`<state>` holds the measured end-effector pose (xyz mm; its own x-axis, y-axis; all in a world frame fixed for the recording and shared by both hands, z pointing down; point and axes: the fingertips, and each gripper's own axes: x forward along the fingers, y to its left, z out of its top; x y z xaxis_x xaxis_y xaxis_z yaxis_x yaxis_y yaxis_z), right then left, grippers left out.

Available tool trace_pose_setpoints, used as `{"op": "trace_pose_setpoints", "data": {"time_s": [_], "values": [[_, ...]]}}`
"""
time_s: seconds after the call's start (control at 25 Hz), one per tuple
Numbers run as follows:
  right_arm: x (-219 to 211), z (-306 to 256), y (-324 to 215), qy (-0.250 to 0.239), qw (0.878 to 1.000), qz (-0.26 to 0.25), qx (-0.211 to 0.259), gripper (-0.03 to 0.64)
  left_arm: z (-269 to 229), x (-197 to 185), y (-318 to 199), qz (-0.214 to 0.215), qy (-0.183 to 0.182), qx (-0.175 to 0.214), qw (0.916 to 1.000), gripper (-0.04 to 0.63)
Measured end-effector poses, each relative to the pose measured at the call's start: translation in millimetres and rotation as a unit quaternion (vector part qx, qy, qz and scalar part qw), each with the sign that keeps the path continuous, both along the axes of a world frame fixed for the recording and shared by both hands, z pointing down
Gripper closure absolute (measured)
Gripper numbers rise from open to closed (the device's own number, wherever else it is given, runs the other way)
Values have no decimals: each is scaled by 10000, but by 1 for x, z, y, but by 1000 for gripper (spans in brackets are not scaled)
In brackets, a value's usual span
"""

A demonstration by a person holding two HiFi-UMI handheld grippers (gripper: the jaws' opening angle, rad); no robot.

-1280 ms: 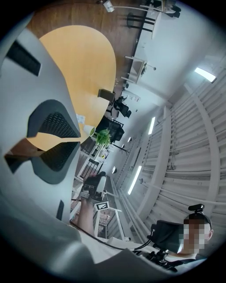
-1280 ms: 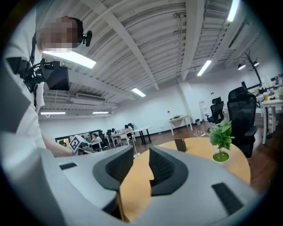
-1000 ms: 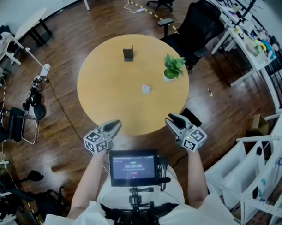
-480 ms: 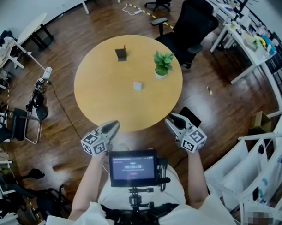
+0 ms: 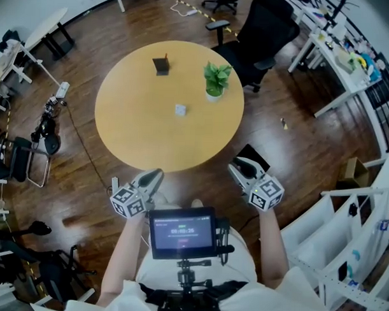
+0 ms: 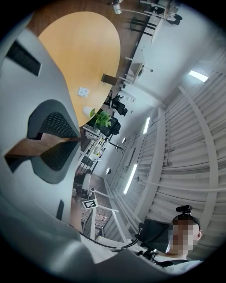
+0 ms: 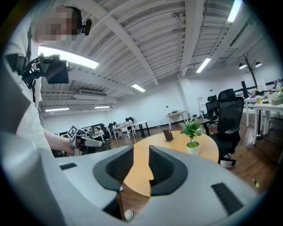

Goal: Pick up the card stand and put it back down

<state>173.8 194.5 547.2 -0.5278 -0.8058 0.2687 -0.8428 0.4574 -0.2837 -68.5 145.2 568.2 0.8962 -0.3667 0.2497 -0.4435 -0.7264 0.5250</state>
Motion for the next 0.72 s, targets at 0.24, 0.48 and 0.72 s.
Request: {"op": "trace_pose_setpoints", "data": {"time_s": [0.24,0.48,0.72], "values": [[18,4,11,-96,9996,243,-49,502,7,3,13,95,-59,-152,9998,578],[25,10,26,-283,9988,384,-115,502,-17,28,2,276,-49,146,9995,578],[27,14,31,-173,9990,400,-111,502,-43,37,6,205,319,91,9992,578]]}}
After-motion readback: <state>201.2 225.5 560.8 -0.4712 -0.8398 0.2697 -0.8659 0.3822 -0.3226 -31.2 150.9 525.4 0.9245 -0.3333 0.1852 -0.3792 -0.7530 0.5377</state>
